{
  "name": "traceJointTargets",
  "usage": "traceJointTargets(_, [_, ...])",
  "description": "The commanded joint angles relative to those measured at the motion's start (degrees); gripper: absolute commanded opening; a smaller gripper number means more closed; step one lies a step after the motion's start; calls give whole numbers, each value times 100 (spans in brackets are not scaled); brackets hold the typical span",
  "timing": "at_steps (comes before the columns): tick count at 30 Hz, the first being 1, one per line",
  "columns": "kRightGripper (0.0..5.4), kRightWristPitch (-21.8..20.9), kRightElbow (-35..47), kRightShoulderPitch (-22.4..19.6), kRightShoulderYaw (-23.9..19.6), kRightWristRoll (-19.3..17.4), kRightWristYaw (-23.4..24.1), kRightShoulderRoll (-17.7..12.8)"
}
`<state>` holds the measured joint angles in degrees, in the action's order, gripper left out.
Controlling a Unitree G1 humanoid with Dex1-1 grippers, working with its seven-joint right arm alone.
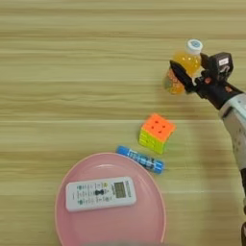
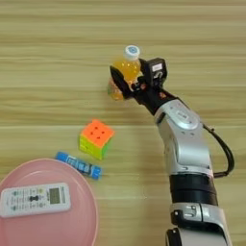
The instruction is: Move the objects on the table
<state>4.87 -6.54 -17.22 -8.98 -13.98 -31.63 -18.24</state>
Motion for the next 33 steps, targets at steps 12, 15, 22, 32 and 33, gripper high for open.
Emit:
traceJointTargets(12, [363,-143,1544,462,801,-396,-920,172])
traceJointTargets(15, [363,62,1621,563,990,-474,-952,280])
traceJointTargets(22, [363,266,1602,640,1330,-335,-942,424])
traceJointTargets(32, [363,310,1298,699,1679,204,-870,354])
traceJointTargets(33, [363,310,1267,709,1699,247,-865,347])
